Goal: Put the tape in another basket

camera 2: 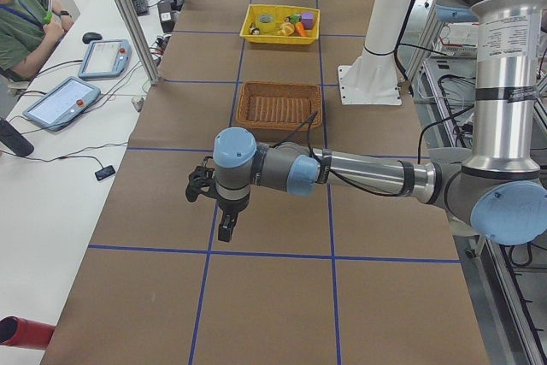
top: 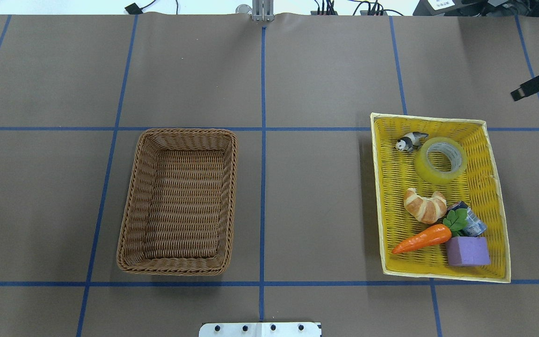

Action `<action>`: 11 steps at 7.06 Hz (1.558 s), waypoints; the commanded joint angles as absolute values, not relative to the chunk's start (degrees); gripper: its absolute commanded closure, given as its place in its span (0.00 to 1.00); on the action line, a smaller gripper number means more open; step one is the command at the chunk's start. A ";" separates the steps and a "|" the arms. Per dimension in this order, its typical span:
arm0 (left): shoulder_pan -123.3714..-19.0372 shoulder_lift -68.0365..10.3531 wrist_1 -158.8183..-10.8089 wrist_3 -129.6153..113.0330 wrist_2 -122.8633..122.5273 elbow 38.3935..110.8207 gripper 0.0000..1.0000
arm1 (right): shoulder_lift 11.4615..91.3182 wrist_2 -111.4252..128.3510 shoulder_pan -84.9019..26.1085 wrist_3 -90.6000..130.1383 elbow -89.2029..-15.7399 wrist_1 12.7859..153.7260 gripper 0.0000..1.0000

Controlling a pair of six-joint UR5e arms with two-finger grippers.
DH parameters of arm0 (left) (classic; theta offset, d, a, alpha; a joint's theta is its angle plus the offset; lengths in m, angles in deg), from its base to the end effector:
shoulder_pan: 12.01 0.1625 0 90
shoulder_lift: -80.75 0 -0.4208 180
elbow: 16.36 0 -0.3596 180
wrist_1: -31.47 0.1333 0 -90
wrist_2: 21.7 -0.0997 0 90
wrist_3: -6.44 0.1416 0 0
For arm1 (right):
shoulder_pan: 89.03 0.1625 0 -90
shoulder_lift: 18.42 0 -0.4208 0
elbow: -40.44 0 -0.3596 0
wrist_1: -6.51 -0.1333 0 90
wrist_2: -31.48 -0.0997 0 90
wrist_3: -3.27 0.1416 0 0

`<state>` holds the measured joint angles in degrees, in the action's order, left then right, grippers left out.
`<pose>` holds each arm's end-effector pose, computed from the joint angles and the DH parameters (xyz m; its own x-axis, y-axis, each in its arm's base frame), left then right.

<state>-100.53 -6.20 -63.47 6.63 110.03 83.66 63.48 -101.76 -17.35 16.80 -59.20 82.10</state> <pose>-0.0273 -0.4548 0.6219 0.7424 0.1598 -0.6506 -0.0277 0.9776 0.2085 -0.1356 -0.5251 0.5038 0.6232 -0.3711 0.6884 0.1238 0.9160 0.3817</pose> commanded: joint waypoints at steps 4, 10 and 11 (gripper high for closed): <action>-100.43 -6.17 -63.54 6.70 110.22 82.43 0.02 | 62.88 -97.54 -29.69 22.69 -54.33 79.99 0.00; -100.43 -6.26 -63.63 7.05 110.22 82.43 0.02 | 61.21 -97.54 -33.22 22.60 -50.35 80.69 0.65; -100.43 -6.26 -63.63 7.14 110.22 82.43 0.02 | 61.21 -97.28 -33.13 22.52 -50.79 80.51 1.00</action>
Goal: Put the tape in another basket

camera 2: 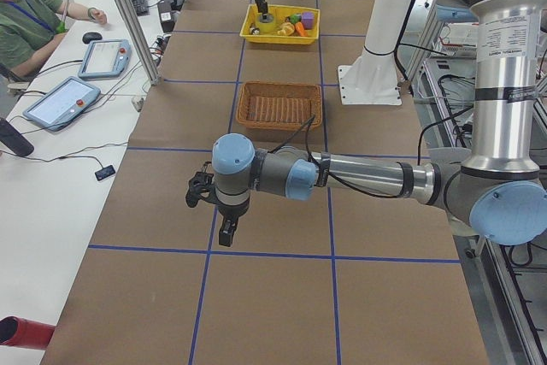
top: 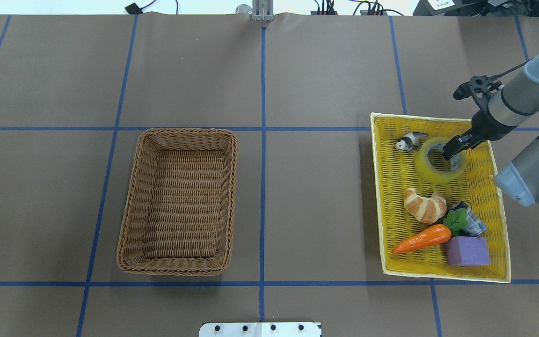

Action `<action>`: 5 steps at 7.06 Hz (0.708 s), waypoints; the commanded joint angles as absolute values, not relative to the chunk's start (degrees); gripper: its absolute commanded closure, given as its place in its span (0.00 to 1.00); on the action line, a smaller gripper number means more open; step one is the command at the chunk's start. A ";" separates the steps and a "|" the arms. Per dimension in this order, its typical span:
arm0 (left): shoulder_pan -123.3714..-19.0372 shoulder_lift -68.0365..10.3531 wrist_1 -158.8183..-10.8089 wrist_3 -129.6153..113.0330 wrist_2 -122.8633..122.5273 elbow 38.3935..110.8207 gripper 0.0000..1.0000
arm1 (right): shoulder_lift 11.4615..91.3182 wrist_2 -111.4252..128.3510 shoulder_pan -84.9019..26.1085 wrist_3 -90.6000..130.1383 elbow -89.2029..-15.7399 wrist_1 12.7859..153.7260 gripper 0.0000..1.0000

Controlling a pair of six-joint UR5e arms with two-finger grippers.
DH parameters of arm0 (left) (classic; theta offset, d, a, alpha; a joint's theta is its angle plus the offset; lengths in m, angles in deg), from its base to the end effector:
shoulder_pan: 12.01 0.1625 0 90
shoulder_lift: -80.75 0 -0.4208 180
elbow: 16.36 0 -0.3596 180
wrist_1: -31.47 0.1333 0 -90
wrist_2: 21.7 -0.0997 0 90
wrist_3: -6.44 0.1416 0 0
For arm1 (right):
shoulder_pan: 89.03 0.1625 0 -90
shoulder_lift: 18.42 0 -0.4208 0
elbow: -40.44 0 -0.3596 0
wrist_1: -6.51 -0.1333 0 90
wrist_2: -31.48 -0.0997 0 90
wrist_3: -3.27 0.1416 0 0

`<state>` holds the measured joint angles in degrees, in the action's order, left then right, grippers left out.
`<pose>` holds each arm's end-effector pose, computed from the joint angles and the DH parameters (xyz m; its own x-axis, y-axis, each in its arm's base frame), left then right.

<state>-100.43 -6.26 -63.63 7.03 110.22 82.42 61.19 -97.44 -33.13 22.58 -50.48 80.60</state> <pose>-0.0262 -0.4545 0.6311 0.7400 0.1568 -0.6541 -0.0347 0.9801 0.1957 -0.2815 -0.4948 0.5582 0.6208 -0.3927 0.6785 0.3107 0.9179 0.2469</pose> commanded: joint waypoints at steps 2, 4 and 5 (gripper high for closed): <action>-100.43 -6.26 -63.63 6.88 110.31 82.43 0.02 | 61.47 -97.36 -33.04 22.60 -53.15 80.16 1.00; -100.43 -6.26 -63.54 6.79 110.40 82.51 0.02 | 62.52 -98.67 -32.43 22.60 -58.67 80.51 1.00; -100.43 -6.17 -63.63 6.70 110.40 82.86 0.02 | 62.44 -101.90 -30.08 22.69 -60.88 80.60 1.00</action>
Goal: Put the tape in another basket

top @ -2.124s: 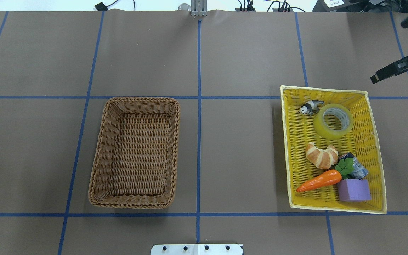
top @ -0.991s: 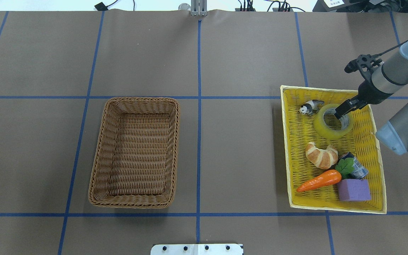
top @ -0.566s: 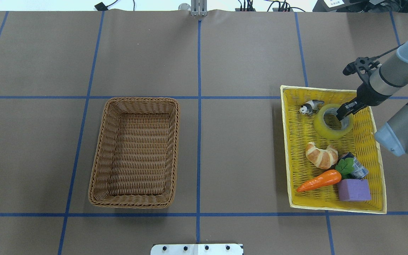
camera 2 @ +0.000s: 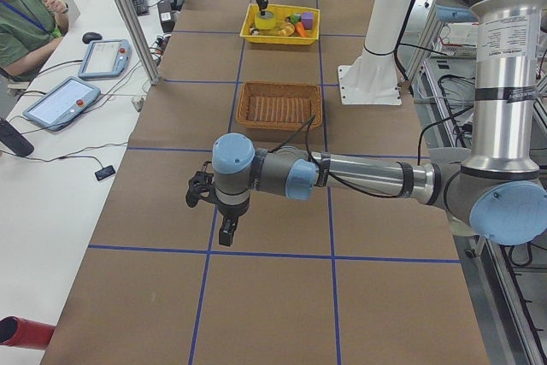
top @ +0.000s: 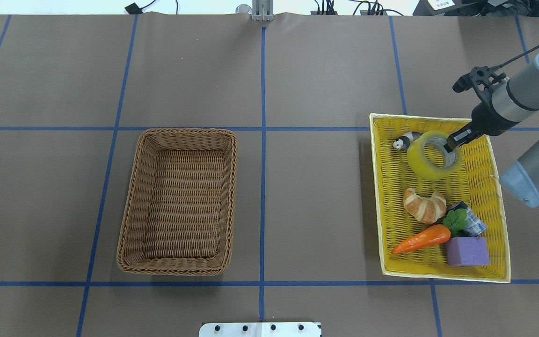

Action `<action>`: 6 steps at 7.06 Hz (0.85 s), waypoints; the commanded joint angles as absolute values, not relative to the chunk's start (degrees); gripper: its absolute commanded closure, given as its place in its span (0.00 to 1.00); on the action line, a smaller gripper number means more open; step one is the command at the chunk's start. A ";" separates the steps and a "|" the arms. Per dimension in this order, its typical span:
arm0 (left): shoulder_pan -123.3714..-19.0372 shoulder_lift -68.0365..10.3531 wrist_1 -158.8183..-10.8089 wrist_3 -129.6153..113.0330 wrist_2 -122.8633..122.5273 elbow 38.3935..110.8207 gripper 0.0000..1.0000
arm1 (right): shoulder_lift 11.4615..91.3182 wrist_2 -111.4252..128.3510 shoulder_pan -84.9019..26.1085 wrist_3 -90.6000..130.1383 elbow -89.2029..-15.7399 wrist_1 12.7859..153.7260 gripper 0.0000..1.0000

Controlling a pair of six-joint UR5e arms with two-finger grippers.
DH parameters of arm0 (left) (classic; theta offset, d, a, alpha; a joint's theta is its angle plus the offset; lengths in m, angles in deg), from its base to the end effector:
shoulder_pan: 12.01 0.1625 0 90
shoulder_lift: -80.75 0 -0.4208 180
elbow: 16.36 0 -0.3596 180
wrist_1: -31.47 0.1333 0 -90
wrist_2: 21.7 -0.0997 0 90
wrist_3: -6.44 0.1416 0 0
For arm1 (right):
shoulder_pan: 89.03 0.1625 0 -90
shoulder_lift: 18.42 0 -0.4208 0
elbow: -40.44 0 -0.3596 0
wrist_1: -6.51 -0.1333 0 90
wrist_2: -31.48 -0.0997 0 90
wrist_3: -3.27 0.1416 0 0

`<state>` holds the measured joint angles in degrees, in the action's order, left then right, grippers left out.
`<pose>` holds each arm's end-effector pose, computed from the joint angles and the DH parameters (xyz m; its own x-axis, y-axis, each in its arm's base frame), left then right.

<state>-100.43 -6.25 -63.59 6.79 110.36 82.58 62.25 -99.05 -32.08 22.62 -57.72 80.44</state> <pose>-0.0259 -0.4545 0.6297 0.7385 0.1542 -0.6564 -0.0316 0.9803 0.1948 -0.2674 -0.4867 0.5042 0.5668 -0.4438 0.6941 0.2826 0.8961 0.3422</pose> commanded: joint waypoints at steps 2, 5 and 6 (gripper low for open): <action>-100.17 -8.26 -63.54 2.87 112.49 83.04 0.02 | 58.60 -104.83 -29.00 27.83 -61.95 79.64 1.00; -94.48 -9.60 -90.92 -33.59 119.72 81.21 0.02 | 52.08 -103.26 -33.64 58.28 -61.52 63.89 1.00; -90.71 -10.73 -99.75 -45.82 119.37 80.76 0.02 | 51.29 -101.86 -35.22 66.47 -61.43 57.55 1.00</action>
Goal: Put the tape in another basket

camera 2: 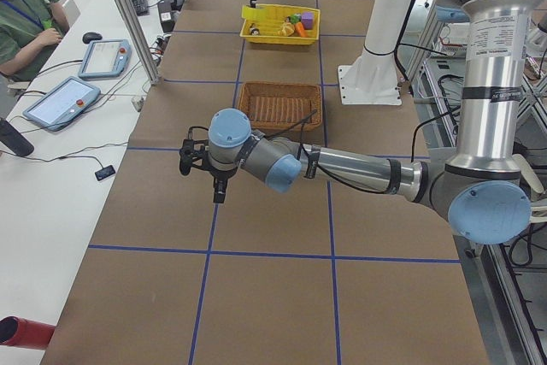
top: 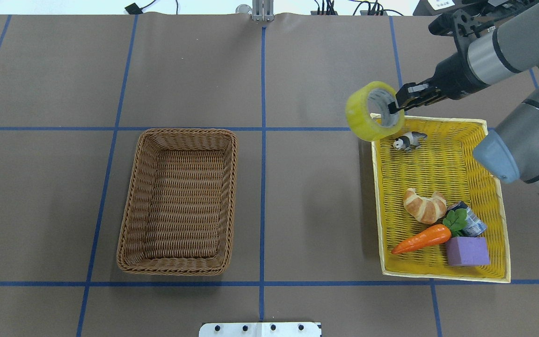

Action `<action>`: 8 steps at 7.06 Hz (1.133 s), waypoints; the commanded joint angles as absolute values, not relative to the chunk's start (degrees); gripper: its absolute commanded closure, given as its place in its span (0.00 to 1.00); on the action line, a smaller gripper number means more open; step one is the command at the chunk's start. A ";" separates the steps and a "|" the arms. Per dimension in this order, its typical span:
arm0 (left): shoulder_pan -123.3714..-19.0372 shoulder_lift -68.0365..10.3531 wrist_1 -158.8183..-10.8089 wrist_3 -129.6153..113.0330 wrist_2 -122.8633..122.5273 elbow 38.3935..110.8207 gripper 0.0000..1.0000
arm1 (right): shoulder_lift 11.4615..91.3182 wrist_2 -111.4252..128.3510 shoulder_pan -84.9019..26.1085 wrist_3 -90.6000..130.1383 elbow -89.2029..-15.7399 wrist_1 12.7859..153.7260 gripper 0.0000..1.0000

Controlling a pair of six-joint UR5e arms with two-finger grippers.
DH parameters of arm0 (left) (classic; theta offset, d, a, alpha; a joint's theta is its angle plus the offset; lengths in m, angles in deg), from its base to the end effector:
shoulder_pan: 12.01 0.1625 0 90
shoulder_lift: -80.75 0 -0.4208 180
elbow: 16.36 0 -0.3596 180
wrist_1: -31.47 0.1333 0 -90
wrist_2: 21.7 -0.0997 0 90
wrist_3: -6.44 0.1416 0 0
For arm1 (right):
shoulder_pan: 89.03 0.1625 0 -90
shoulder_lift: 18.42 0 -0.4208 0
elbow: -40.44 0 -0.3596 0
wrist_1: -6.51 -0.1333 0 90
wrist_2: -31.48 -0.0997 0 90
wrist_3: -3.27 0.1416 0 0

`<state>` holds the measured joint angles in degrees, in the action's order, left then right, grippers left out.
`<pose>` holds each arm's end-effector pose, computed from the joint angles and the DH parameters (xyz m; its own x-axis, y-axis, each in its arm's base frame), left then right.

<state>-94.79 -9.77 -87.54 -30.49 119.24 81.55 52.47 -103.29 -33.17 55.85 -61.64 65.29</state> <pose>0.0388 -0.4920 0.5408 0.5122 -0.0356 -0.8581 0.2602 0.9586 0.1155 -0.2981 -0.4994 0.3321 0.3506 -0.2516 0.9021 -0.0305 0.9597 0.2795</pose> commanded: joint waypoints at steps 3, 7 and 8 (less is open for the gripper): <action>-82.95 -18.45 -118.32 -76.31 119.19 80.93 0.02 | 49.79 -92.13 -43.21 86.61 -61.61 40.32 1.00; -72.53 -26.71 -142.23 -110.28 108.01 81.64 0.02 | 48.30 -89.01 -48.94 97.22 -61.52 25.08 1.00; -66.74 -28.30 -148.04 -116.02 99.67 81.55 0.02 | 47.77 -89.01 -49.73 97.22 -61.52 24.18 1.00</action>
